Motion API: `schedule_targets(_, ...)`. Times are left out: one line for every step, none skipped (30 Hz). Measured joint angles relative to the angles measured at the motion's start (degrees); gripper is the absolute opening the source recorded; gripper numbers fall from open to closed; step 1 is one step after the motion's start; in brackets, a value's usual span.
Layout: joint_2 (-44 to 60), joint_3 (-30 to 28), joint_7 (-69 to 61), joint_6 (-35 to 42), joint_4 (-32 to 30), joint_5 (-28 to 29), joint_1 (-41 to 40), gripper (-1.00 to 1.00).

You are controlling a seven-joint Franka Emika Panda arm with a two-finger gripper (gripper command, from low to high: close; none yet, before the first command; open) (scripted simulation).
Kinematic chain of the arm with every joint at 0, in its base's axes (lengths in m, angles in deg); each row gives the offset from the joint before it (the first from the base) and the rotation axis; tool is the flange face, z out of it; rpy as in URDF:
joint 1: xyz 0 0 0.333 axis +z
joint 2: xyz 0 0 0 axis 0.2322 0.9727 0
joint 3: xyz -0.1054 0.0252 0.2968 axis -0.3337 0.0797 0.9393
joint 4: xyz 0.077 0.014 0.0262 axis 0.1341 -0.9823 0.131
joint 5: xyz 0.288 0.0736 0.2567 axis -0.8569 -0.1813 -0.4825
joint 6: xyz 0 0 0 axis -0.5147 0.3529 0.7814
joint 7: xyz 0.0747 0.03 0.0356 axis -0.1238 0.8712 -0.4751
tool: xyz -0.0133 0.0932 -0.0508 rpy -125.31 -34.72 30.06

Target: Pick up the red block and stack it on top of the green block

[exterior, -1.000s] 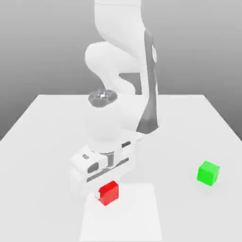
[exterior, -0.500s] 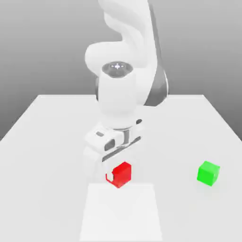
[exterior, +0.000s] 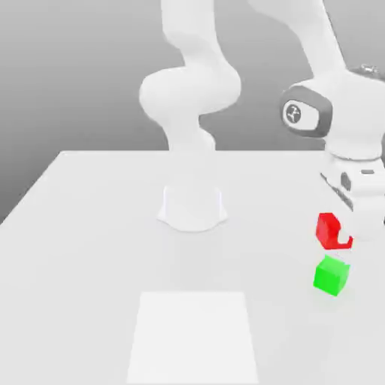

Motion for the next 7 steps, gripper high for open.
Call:
schedule_targets(1.94,0.33,0.41,-1.81,0.1,0.61,-0.07,-1.0)
schedule_targets(3.96,0.05,0.99,-3.73,0.2,1.43,0.11,-1.0)
schedule_targets(6.01,-0.4,1.63,-5.67,0.29,2.33,0.18,-1.0)
schedule_targets(7.72,-0.8,2.21,-7.28,0.37,3.12,0.37,1.0)
schedule_targets(7.72,-0.8,2.21,-7.28,0.37,3.12,0.37,1.0)
schedule_targets(7.72,-0.8,2.21,-7.28,0.37,3.12,0.37,1.0)
schedule_targets(7.72,-0.8,2.21,-7.28,0.37,3.12,0.37,1.0)
